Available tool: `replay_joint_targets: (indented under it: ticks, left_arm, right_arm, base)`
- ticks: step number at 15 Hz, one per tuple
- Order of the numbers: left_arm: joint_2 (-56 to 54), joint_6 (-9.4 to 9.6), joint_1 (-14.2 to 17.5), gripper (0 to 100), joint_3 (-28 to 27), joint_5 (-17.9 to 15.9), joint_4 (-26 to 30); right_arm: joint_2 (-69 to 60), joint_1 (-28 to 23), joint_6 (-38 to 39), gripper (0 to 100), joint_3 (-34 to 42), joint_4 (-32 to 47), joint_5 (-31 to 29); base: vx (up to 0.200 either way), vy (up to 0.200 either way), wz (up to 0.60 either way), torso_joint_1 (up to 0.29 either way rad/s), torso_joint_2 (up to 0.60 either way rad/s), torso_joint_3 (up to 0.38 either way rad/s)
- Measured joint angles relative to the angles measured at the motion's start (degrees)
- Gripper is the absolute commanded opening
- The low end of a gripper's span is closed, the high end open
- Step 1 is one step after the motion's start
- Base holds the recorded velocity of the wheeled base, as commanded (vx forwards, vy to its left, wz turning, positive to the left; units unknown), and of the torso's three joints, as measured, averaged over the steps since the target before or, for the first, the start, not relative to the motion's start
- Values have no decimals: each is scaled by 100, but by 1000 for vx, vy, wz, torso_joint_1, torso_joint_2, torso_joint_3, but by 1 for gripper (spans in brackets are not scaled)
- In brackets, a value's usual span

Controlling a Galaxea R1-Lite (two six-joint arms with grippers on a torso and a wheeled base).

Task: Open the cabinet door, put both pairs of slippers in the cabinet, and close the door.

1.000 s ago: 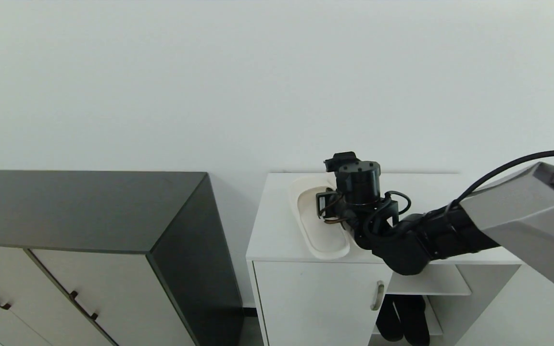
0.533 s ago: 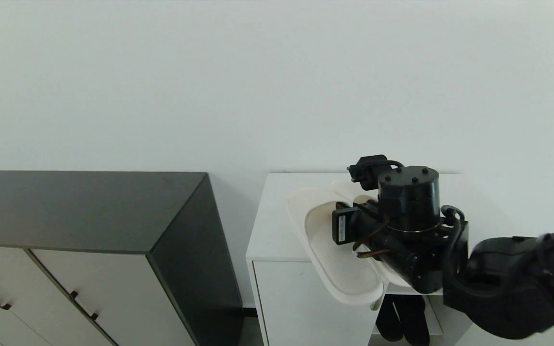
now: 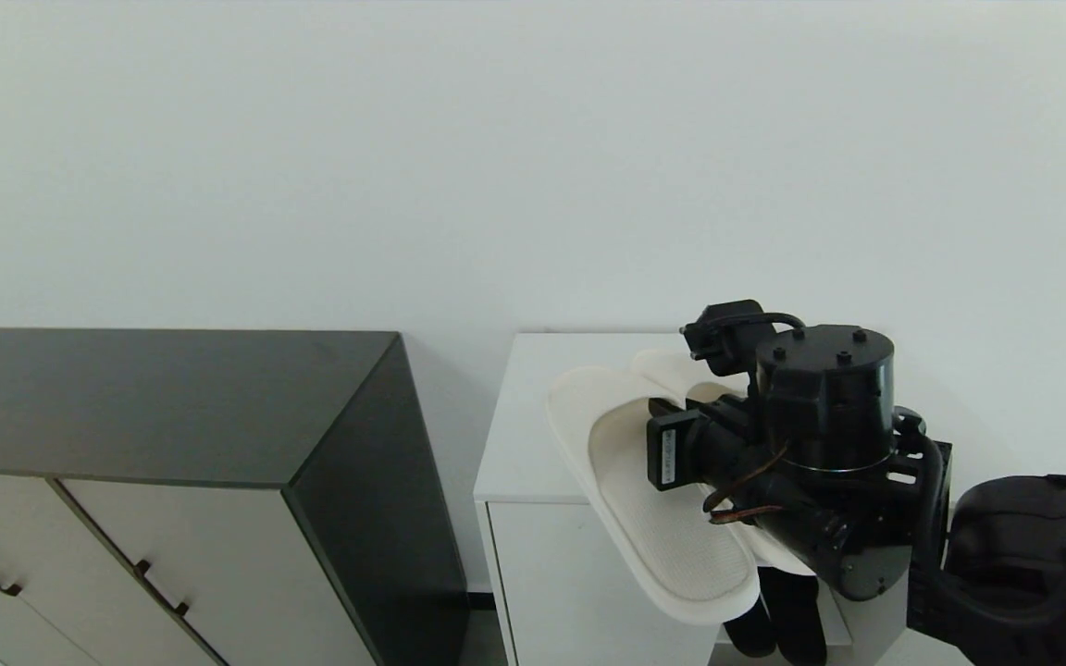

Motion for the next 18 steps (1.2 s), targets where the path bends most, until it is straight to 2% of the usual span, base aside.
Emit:
replay_joint_targets:
  ticks: [11,18]
  left_arm:
    - [0,-12,0,0,0,0,-2]
    - [0,-39,-4,0,0,0,0]
  right_arm:
    - [20,18,-6,0,63,-9,-35]
    - [74,5,-11,0,89,-6,-40]
  base:
    - [-200,0,0,3,2,3]
    - [0,0,0,0,0,0]
